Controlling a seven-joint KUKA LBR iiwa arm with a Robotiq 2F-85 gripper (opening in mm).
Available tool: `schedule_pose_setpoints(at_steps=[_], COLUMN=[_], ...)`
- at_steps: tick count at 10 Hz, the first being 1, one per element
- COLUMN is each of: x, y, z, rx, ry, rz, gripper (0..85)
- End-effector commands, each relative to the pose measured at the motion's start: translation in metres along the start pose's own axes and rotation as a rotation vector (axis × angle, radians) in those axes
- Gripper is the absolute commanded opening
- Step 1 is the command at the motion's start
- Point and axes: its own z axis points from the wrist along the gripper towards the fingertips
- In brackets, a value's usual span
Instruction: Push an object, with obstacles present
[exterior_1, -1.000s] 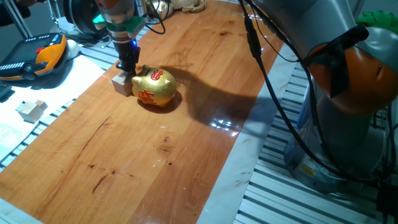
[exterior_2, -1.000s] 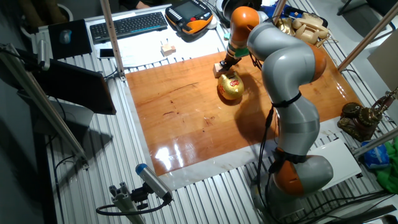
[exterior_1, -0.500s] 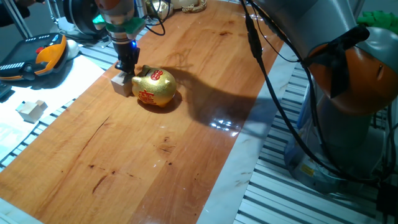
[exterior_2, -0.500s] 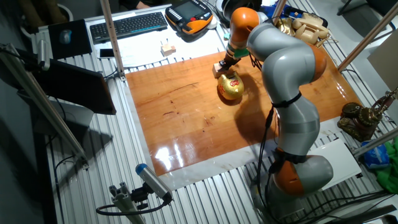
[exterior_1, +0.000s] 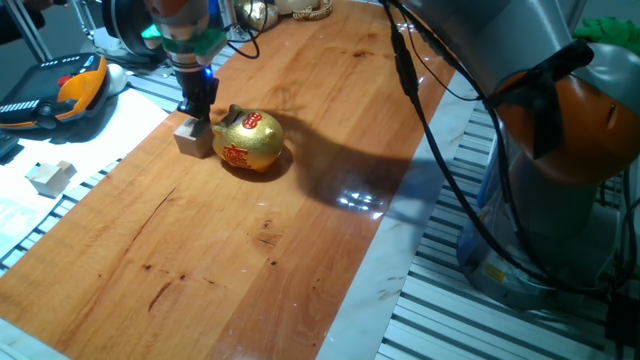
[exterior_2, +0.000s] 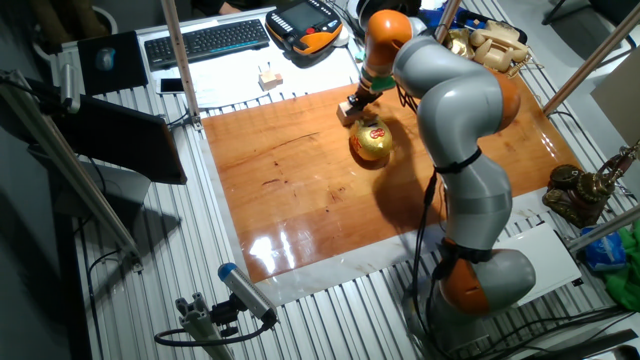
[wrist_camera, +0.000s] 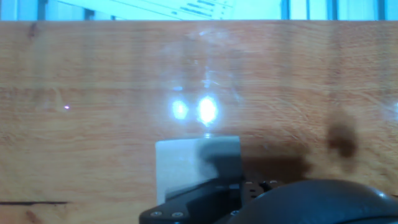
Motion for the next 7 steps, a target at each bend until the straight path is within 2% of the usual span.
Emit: schedule_pose_setpoints(at_steps=[1,7], x=[-0.0002,-0.0020], y=[0.0033,0.0101], z=[0.0024,0.0065], rx=[-0.002,0.008], ry=[-0.004,-0.021], rz=[0.001,0.017], gripper=[0.0,0.0])
